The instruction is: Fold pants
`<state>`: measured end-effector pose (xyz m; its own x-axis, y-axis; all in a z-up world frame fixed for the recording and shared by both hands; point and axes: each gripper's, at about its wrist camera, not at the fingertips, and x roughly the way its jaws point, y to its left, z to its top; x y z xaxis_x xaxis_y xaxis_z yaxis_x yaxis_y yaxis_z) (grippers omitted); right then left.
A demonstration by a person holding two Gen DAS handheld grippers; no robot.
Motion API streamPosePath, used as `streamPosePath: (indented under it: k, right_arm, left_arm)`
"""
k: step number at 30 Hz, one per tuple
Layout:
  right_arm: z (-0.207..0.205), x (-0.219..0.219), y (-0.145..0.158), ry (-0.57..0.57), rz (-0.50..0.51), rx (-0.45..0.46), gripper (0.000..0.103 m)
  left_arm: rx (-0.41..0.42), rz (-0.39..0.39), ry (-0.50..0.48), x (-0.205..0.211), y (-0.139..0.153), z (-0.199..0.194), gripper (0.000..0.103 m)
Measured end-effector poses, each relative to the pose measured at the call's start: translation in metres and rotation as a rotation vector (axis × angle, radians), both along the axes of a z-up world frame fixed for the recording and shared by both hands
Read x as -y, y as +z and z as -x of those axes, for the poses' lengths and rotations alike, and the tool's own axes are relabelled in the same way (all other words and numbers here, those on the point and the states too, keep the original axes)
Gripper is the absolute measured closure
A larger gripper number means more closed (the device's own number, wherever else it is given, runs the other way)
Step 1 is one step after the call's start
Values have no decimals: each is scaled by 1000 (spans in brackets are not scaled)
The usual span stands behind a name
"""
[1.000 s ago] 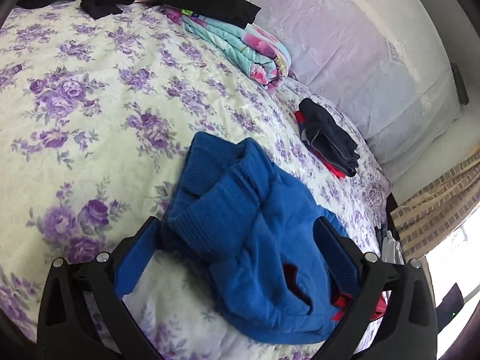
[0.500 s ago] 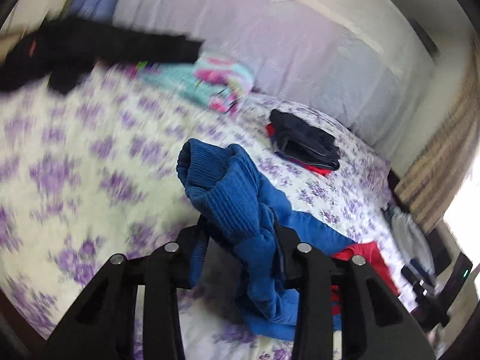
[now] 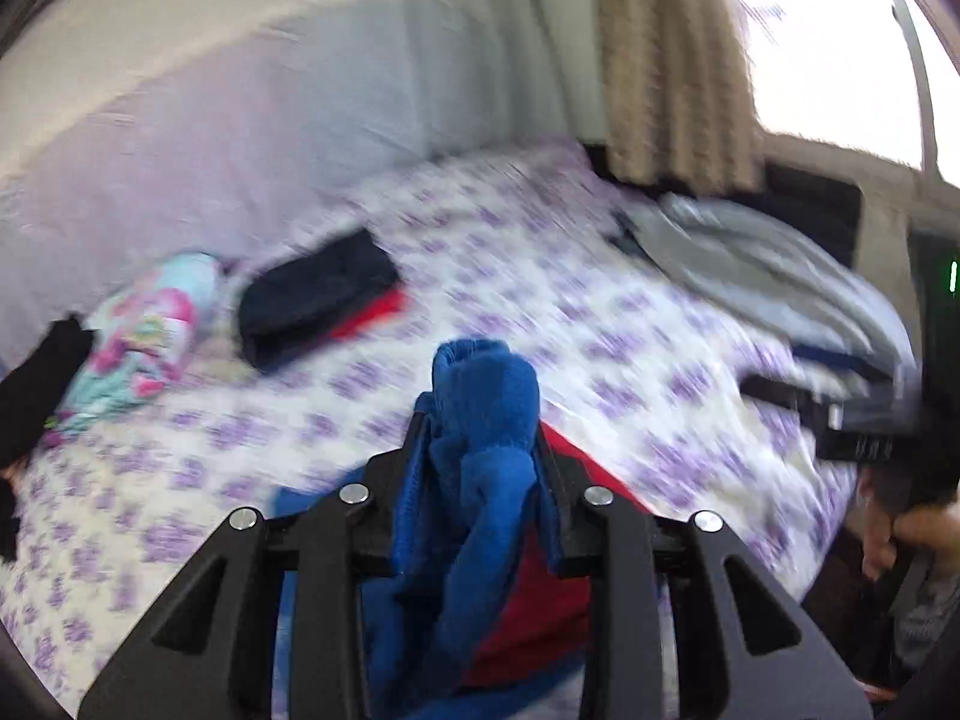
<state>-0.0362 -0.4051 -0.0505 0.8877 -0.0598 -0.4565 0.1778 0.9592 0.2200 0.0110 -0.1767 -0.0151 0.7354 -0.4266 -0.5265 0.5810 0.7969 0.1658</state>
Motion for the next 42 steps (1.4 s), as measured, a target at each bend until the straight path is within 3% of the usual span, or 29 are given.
streamPosePath:
  k: [2,5,8,14,16,20,23,26,29,32,35,38,40,41,42]
  right_arm:
    - [3,9,-2,-17,-1,-3,4]
    - [5,16,-3,-29,-2,-5,4]
    - [3,18,2,-14,-17,12,4]
    - [-21,-12,30,150,-51,30,4]
    - [-42,-34,38,270,-60,-7,4]
    - [-81,-82,34,430,-72,-131,4]
    - [-111,-114,10,428,69,-255,4]
    - [-134,-112,-26,374,134,-348,4]
    - [-147,-90,-51,414,-23,-386,4]
    - [-149,-83,-51,434,-57,-376,4]
    - [-145,-73,-40,445,-144,-345,4]
    - [-131,-62,-13,429,-217,-270,4]
    - [-127,-62,11,519,-303,-206,4]
    - [-129,-65,19,598,-376,-191,4]
    - [-136,-68,25,691,-471,-197,4]
  left_arm:
    - [-27,-60,-52,32,-33,9,73]
    - [57,-121,-89,51,-59,29,70]
    - [42,-44,-170,40,-56,42,44]
    - [90,113,-145,-15,-17,56,33]
    - [60,158,-131,-32,-10,52,21]
    - [-35,111,-191,-23,-32,42,20]
    - [-96,34,-251,1,-64,42,22]
    - [-98,-15,-260,11,-93,40,22]
    - [-61,-34,-252,14,-103,39,22]
    - [-70,-8,-255,8,-95,40,22]
    - [-65,67,-250,-16,-76,50,22]
    - [22,113,-191,-44,-54,60,22]
    - [66,142,-155,-59,-43,63,18]
    - [68,155,-132,-65,-40,60,10]
    - [44,158,-117,-67,-43,53,10]
